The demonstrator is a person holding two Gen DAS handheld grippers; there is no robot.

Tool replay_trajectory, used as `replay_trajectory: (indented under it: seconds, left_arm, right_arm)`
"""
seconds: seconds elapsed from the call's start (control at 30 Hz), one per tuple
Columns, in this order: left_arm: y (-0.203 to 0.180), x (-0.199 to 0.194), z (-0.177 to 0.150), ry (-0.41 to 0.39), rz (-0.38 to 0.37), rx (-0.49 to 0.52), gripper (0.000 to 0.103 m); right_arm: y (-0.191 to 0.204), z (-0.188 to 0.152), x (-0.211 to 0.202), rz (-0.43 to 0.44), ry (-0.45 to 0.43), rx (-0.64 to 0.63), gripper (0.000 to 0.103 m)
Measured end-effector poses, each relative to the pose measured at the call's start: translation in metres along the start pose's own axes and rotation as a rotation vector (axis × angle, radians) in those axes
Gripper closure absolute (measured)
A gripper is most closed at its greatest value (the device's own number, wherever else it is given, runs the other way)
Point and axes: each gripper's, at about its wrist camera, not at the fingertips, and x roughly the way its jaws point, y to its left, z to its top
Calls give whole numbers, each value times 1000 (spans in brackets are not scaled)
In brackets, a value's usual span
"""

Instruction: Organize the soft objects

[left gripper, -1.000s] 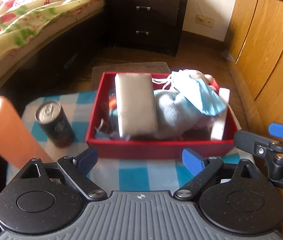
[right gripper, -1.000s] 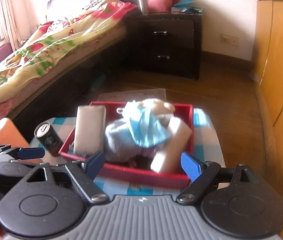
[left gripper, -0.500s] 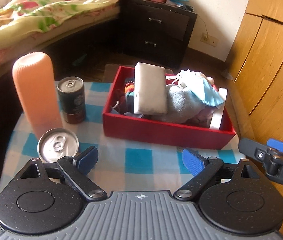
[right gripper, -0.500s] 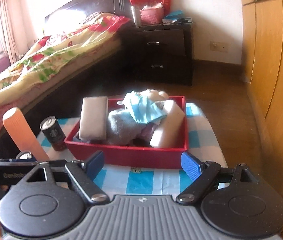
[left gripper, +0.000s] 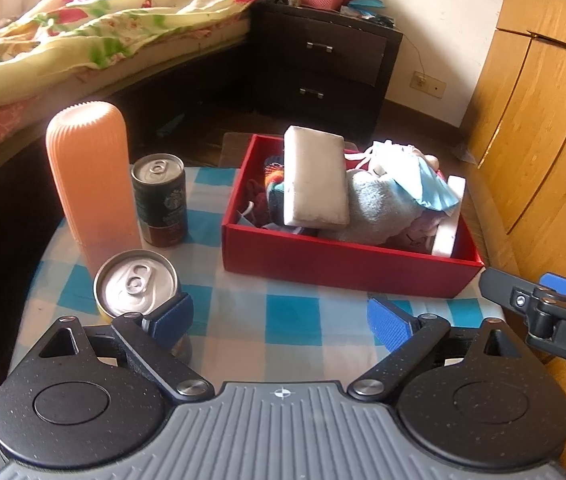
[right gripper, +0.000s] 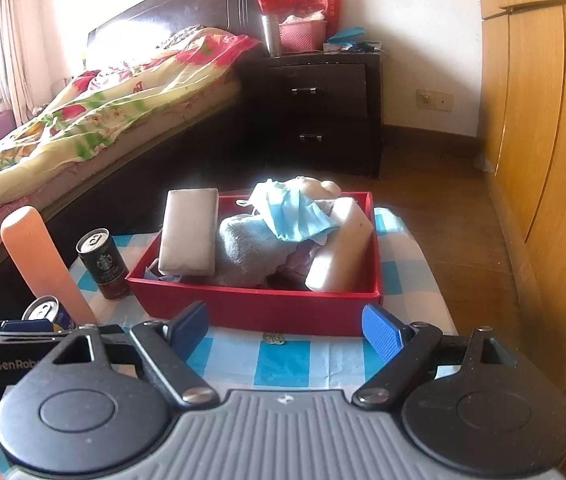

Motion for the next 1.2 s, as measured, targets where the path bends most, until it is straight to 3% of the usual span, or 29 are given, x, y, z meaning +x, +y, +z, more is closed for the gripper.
replay_trajectory:
  seconds: [1.2]
  left_arm:
    - [-5,3,-7,-22,73,-9,12]
  right_arm:
    - [22,-8,5,-83,-35,-92,39]
